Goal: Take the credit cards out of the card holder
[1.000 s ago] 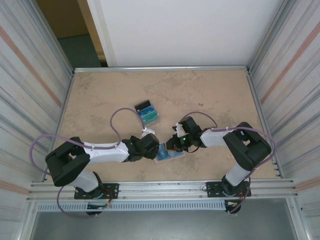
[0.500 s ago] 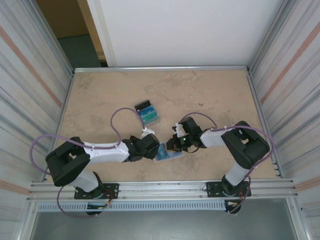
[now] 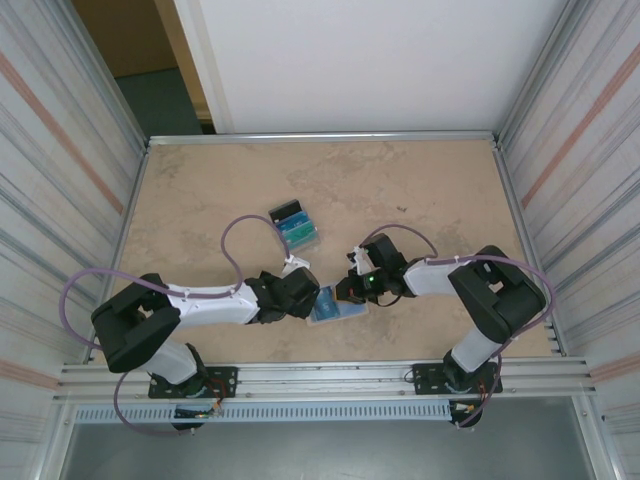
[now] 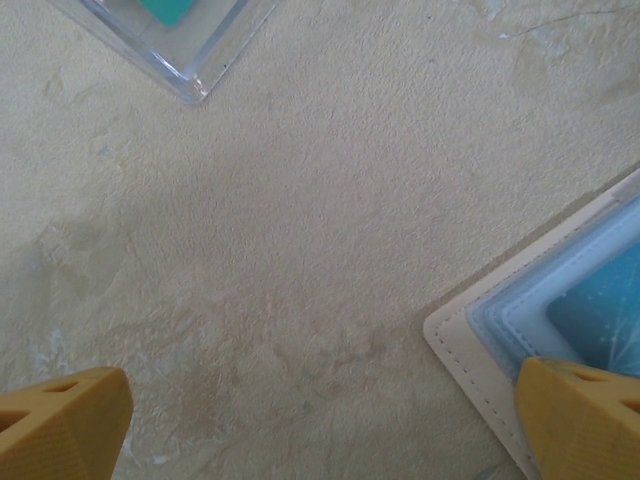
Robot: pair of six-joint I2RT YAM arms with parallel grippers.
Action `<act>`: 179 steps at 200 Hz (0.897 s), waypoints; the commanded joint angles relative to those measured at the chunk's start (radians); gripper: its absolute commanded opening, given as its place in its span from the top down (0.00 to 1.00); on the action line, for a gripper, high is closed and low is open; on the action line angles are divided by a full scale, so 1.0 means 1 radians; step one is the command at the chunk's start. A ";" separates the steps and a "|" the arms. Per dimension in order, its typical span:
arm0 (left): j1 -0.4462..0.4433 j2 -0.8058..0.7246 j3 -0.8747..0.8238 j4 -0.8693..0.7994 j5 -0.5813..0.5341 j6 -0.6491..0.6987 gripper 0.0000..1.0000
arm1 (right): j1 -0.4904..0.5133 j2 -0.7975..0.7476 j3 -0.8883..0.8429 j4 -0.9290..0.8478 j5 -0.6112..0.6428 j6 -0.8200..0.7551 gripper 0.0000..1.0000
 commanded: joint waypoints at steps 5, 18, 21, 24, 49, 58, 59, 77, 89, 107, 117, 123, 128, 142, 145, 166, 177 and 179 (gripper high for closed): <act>-0.010 0.011 0.007 -0.071 -0.046 -0.009 0.01 | -0.006 -0.035 0.004 -0.091 0.047 -0.042 1.00; -0.011 0.009 0.007 -0.071 -0.051 -0.006 0.01 | -0.006 -0.041 0.009 -0.111 0.066 -0.051 1.00; -0.011 0.008 0.008 -0.069 -0.052 -0.005 0.01 | -0.006 -0.043 0.010 -0.117 0.070 -0.053 1.00; -0.011 0.007 0.007 -0.070 -0.052 -0.003 0.01 | -0.006 -0.045 0.012 -0.123 0.075 -0.055 1.00; -0.011 -0.007 0.006 -0.058 -0.063 0.022 0.01 | -0.005 -0.049 0.023 -0.146 0.093 -0.063 1.00; -0.011 -0.016 0.005 -0.048 -0.066 0.037 0.01 | -0.003 -0.050 0.025 -0.149 0.097 -0.064 1.00; -0.011 -0.018 0.005 -0.046 -0.067 0.039 0.01 | -0.003 -0.050 0.024 -0.150 0.097 -0.065 1.00; -0.011 -0.043 0.007 -0.031 -0.072 0.063 0.01 | 0.004 -0.048 0.034 -0.159 0.110 -0.066 1.00; -0.011 -0.060 0.013 -0.028 -0.078 0.074 0.01 | 0.009 -0.048 0.042 -0.167 0.117 -0.066 1.00; -0.012 -0.089 0.022 -0.020 -0.080 0.091 0.01 | 0.014 -0.046 0.052 -0.178 0.128 -0.066 1.00; -0.019 -0.101 0.028 -0.014 -0.080 0.106 0.01 | 0.019 -0.047 0.058 -0.184 0.131 -0.066 1.00; -0.026 -0.104 0.031 -0.006 -0.081 0.117 0.01 | 0.021 -0.045 0.061 -0.187 0.134 -0.066 1.00; -0.032 -0.105 0.033 0.001 -0.082 0.129 0.01 | 0.021 -0.045 0.065 -0.191 0.136 -0.066 1.00; -0.046 -0.094 0.045 0.012 -0.081 0.155 0.01 | 0.025 -0.041 0.072 -0.198 0.138 -0.066 1.00; -0.048 -0.090 0.049 0.015 -0.083 0.159 0.01 | 0.025 -0.041 0.072 -0.199 0.139 -0.066 1.00; -0.064 -0.040 0.074 0.017 -0.084 0.182 0.01 | 0.027 -0.037 0.078 -0.205 0.139 -0.066 1.00; -0.074 -0.011 0.092 0.004 -0.086 0.188 0.01 | 0.027 -0.037 0.078 -0.209 0.139 -0.066 1.00; -0.076 -0.006 0.094 0.002 -0.085 0.189 0.01 | 0.027 -0.038 0.077 -0.209 0.140 -0.066 1.00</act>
